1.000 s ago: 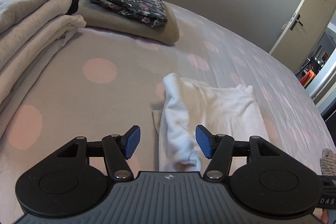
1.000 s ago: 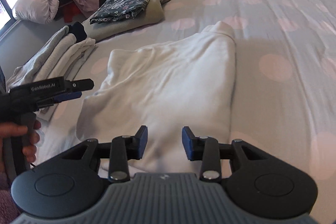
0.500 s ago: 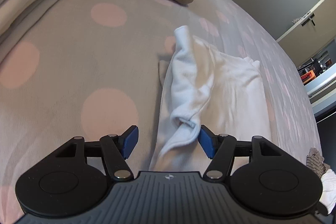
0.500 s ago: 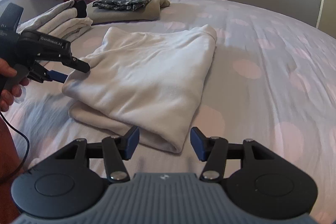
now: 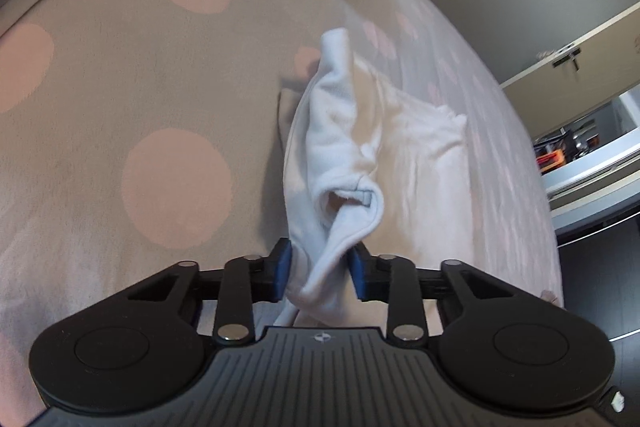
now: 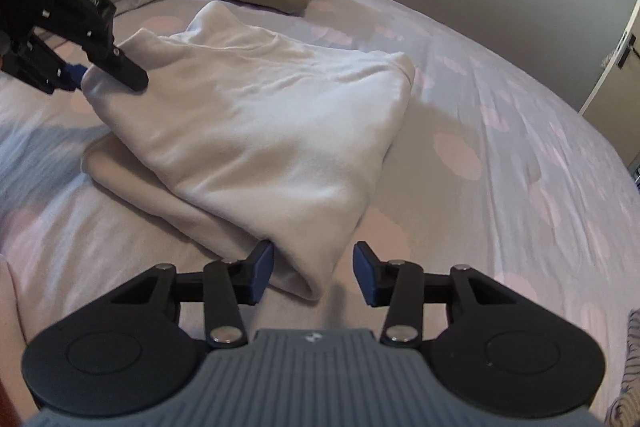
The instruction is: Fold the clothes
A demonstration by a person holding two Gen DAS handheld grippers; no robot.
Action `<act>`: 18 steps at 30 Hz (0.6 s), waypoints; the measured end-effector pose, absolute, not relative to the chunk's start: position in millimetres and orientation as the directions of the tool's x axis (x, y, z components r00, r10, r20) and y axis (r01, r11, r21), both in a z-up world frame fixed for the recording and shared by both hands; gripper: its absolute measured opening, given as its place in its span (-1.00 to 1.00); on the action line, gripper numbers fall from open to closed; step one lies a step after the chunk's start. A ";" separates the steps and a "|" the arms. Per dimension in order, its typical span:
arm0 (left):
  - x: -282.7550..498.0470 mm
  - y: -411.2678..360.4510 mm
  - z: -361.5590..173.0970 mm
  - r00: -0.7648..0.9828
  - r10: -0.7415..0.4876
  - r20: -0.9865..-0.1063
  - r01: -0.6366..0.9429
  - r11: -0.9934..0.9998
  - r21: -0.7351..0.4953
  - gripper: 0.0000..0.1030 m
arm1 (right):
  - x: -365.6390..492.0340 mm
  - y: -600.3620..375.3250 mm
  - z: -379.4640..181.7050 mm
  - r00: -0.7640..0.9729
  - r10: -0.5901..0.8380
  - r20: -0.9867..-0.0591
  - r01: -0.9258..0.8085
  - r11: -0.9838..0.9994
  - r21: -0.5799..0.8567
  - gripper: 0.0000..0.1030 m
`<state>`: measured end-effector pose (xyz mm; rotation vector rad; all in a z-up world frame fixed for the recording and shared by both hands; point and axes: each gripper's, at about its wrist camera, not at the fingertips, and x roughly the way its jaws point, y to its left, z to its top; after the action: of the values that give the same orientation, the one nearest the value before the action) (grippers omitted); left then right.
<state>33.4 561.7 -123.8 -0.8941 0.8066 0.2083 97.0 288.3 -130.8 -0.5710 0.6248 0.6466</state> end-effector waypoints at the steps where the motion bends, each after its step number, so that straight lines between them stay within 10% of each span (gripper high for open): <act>1: 33.6 562.0 -122.9 0.700 -0.157 -0.696 -0.473 0.628 -0.618 -0.57 | 94.8 292.8 -132.0 0.650 0.362 -0.668 -0.692 0.645 -0.324 -0.10; 3: 34.3 562.2 -121.8 0.709 -0.156 -0.687 -0.466 0.629 -0.623 -0.62 | 90.7 300.4 -133.6 0.676 0.356 -0.645 -0.690 0.612 -0.386 -0.17; 6: 34.3 563.5 -118.9 0.737 -0.153 -0.659 -0.444 0.625 -0.642 -0.75 | 88.8 302.1 -131.6 0.693 0.363 -0.622 -0.686 0.598 -0.414 -0.81; 18: 42.5 556.6 -115.6 0.749 -0.218 -0.626 -0.371 0.645 -0.668 -0.92 | 97.7 264.7 -93.2 0.757 0.345 -0.554 -0.575 0.754 -0.317 -0.88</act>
<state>42.5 556.6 -115.6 -0.8862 0.7440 0.0966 97.7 264.7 -93.2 -0.4991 0.4922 0.5244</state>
